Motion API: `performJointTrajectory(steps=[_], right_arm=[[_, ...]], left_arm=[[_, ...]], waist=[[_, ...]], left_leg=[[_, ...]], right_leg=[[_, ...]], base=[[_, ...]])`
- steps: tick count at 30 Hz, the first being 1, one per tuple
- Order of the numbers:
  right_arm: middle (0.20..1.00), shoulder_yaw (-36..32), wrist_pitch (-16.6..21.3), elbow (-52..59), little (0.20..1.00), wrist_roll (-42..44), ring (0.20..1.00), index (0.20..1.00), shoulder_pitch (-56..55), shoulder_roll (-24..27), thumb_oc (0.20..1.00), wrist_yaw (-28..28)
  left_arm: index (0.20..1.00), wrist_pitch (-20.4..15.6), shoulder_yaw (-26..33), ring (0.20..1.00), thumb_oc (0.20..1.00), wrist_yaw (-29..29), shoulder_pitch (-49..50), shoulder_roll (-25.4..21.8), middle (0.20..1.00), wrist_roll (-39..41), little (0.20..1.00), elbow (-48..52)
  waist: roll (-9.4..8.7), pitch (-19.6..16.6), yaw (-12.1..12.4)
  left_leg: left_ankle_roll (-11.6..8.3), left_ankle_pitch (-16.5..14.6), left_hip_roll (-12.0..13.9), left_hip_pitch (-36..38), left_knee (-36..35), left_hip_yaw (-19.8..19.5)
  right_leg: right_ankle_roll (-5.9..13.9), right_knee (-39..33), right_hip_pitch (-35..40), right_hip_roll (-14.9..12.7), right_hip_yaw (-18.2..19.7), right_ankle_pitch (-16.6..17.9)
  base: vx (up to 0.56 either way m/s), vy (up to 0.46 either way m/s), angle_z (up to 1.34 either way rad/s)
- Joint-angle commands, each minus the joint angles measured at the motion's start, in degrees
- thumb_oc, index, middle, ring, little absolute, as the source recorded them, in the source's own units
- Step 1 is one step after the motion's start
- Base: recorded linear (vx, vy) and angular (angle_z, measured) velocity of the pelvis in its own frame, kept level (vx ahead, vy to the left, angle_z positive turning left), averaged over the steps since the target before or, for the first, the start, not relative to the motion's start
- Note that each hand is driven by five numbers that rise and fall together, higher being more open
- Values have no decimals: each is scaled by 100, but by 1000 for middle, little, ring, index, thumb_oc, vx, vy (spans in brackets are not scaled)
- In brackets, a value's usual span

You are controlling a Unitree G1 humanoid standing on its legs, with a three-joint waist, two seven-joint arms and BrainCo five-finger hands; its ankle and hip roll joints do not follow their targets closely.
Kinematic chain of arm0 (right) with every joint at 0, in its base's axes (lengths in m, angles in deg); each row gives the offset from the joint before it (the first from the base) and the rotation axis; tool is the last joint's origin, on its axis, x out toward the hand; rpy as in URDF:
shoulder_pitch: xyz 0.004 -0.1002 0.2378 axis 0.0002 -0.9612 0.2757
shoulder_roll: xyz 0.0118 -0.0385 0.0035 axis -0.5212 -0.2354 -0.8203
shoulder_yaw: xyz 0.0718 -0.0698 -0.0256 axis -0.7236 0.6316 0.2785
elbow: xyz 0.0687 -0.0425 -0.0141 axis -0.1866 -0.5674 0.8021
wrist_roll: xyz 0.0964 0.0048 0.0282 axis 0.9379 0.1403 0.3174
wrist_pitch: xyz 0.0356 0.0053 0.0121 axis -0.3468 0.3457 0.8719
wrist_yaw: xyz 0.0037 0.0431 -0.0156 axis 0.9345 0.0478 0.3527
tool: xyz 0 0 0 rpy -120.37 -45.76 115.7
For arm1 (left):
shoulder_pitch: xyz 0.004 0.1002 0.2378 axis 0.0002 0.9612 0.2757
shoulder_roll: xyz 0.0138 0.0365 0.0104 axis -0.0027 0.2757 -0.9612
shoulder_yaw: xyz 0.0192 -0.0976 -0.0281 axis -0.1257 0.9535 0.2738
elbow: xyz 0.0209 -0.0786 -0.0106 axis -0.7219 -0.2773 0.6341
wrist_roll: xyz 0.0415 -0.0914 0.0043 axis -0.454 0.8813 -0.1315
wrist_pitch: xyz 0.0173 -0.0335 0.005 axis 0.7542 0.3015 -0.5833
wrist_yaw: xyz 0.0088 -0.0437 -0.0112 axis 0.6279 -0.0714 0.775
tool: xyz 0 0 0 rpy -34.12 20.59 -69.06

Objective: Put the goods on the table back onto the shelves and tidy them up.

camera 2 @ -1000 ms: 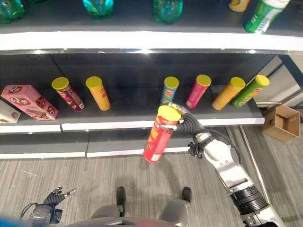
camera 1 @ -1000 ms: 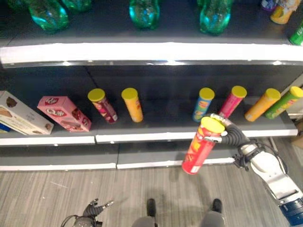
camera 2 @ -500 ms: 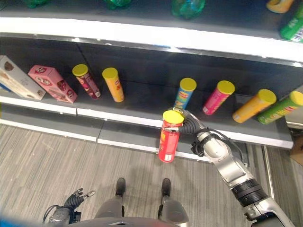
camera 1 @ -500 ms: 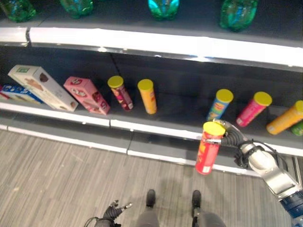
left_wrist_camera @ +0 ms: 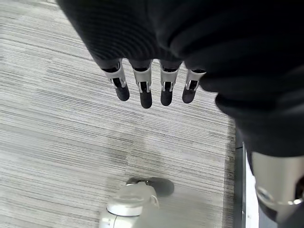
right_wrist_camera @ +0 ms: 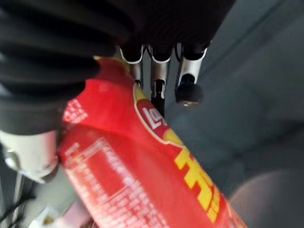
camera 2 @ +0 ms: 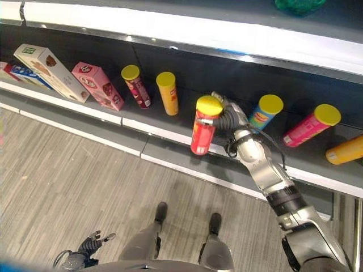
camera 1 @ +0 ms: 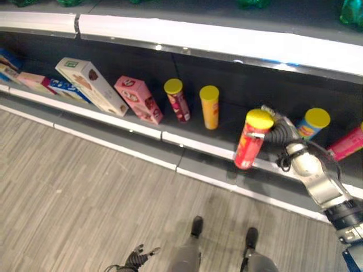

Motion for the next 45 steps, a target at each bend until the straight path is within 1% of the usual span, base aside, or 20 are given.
performJointTrajectory(steps=[1,2,3,4,7,12,15,22,35,45], right_arm=[[200,-54,-13,-250,200,-624,200,200,829,-128,200,1098],[200,-54,-13,-250,200,-624,200,200,829,-128,200,1098],[200,-19,-88,-598,200,-754,200,200,1095,-204,200,1375],[200,-5,-80,-624,200,-753,200,200,1119,-208,200,1388],[200,45,-217,-1254,200,-864,200,200,1559,-195,200,1743],[200,203,-356,-1899,200,-1058,200,200,2068,67,200,2124],[200,341,-424,-2173,200,-1150,200,200,2321,199,200,2216],[200,526,-489,-2386,200,-1155,200,200,2562,316,200,2250],[200,565,-466,-2428,200,-1036,200,200,2504,221,200,2235],[200,671,-437,-2574,200,-946,200,200,2621,178,200,2215]], left_arm=[[1000,-144,-454,1000,1000,276,-236,-388,1000,68,1000,65],[1000,-144,-454,1000,1000,276,-236,-388,1000,68,1000,65],[1000,-184,-582,1000,1000,346,-312,-408,1000,103,1000,190],[1000,-182,-576,1000,1000,347,-316,-406,1000,104,1000,191],[1000,-277,-730,1000,1000,454,-454,-479,1000,219,1000,367],[1000,-343,-885,1000,1000,501,-548,-524,1000,233,1000,451],[1000,-348,-936,1000,1000,508,-583,-519,1000,221,1000,423],[1000,-373,-980,1000,1000,516,-627,-529,1000,221,1000,456],[1000,-373,-1007,1000,1000,542,-673,-523,1000,167,1000,435],[1000,-386,-1031,1000,1000,572,-727,-502,1000,198,1000,352]], waist=[[-112,-23,181],[-112,-23,181],[-66,8,243],[-66,11,241],[9,106,334],[113,219,438],[165,249,484],[199,244,530],[180,254,509],[177,260,546]], left_leg=[[14,-469,-19,153,53,412],[14,-469,-19,153,53,412],[24,-467,-45,108,53,399],[24,-467,-45,104,53,401],[36,-429,-85,-28,53,386],[35,-373,-153,-175,53,357],[25,-348,-178,-253,53,351],[27,-326,-211,-363,53,327],[41,-354,-231,-389,53,303],[30,-338,-238,-456,53,279]], right_leg=[[255,736,-243,-471,649,-886],[255,736,-243,-471,649,-886],[261,719,-270,-484,650,-877],[261,720,-276,-484,653,-875],[274,722,-389,-520,678,-851],[279,728,-531,-565,722,-814],[282,717,-600,-569,732,-794],[301,663,-645,-590,731,-753],[313,636,-656,-603,716,-739],[322,597,-673,-612,676,-716]], base=[[0,0,0],[-8,20,-6],[-5,8,-4],[-30,15,0],[-21,7,3],[0,0,0],[0,0,0],[0,0,0],[0,0,0],[0,0,0]])
